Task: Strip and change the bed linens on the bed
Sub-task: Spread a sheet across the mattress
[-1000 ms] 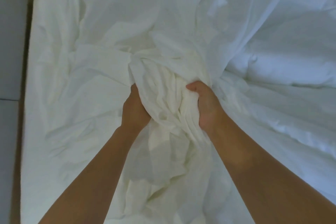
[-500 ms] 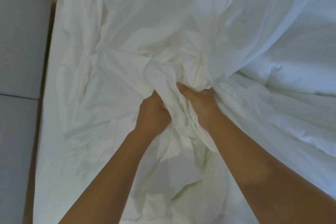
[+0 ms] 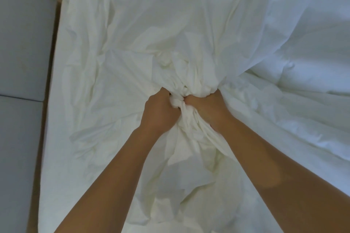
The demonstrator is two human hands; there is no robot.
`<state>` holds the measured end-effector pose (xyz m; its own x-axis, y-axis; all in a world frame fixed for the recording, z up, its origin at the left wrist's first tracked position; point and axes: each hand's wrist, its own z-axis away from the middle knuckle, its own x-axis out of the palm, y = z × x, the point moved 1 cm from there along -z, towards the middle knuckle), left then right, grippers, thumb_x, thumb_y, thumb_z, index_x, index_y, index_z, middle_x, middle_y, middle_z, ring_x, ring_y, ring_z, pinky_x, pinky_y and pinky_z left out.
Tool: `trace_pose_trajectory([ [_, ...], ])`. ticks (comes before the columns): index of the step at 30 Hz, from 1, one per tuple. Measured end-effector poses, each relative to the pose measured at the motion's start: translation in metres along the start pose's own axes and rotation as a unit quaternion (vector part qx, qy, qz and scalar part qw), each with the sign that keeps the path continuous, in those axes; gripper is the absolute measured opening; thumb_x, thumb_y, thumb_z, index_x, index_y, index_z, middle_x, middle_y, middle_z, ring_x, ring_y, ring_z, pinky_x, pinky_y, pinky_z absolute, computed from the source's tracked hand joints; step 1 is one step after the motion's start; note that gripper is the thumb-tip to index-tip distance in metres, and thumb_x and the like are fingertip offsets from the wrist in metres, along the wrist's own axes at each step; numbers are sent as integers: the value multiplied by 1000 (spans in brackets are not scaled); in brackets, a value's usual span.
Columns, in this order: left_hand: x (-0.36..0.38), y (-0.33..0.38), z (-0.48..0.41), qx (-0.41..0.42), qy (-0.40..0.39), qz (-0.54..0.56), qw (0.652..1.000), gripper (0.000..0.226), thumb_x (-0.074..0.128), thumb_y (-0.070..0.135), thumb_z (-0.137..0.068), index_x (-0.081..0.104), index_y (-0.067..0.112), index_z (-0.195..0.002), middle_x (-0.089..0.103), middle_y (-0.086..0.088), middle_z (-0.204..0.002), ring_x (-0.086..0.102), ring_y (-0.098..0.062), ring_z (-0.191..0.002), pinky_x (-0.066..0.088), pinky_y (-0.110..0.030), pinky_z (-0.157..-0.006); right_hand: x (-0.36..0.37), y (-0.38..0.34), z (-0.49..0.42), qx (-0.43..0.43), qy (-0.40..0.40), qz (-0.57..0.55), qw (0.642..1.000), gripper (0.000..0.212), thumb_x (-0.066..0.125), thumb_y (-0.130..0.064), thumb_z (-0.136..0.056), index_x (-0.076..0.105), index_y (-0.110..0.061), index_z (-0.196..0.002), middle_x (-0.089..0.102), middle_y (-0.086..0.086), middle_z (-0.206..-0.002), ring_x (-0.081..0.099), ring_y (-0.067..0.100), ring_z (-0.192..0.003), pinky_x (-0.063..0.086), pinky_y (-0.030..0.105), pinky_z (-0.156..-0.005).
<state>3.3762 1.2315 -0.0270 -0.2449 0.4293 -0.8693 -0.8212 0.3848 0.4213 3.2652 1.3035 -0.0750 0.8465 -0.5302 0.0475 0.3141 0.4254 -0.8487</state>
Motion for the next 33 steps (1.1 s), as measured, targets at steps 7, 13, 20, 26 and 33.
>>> trace_pose_trajectory([
  [7,-46,-69,-7,-122,31,-37,991,20,63,-1,-73,53,13,-63,64,-11,-73,57,-25,-77,34,-27,-60,-16,14,33,144,-19,-197,970,30,70,-15,-75,65,-18,-104,71,-2,-97,65,17,-93,52,31,-82],
  [13,-23,-66,14,-152,-8,-162,975,15,57,6,-77,59,13,-91,61,-8,-87,59,-35,-89,41,-33,-67,-91,66,100,101,122,-205,966,27,71,-8,-75,65,-23,-97,70,-20,-76,63,-8,-68,47,7,-55],
  [20,64,28,85,286,-4,-329,900,83,71,27,-61,44,10,-138,55,-23,-130,53,-38,-121,34,-66,-95,-97,66,92,131,41,-247,959,55,76,-16,-67,61,-13,-120,69,4,-111,63,22,-105,48,38,-95],
  [26,82,76,36,325,-35,-322,888,34,45,8,-78,68,-4,-99,68,-22,-89,67,-36,-79,53,-41,-73,-107,75,96,177,16,-341,923,65,79,-28,-57,62,-11,-118,69,9,-111,64,26,-107,48,42,-97],
  [33,75,76,24,337,-129,-379,852,37,48,6,-85,50,5,-122,59,-11,-113,57,-30,-100,37,-35,-67,-126,71,107,139,-5,-371,918,57,74,-21,-65,61,-8,-118,68,12,-113,65,28,-105,54,40,-84],
])
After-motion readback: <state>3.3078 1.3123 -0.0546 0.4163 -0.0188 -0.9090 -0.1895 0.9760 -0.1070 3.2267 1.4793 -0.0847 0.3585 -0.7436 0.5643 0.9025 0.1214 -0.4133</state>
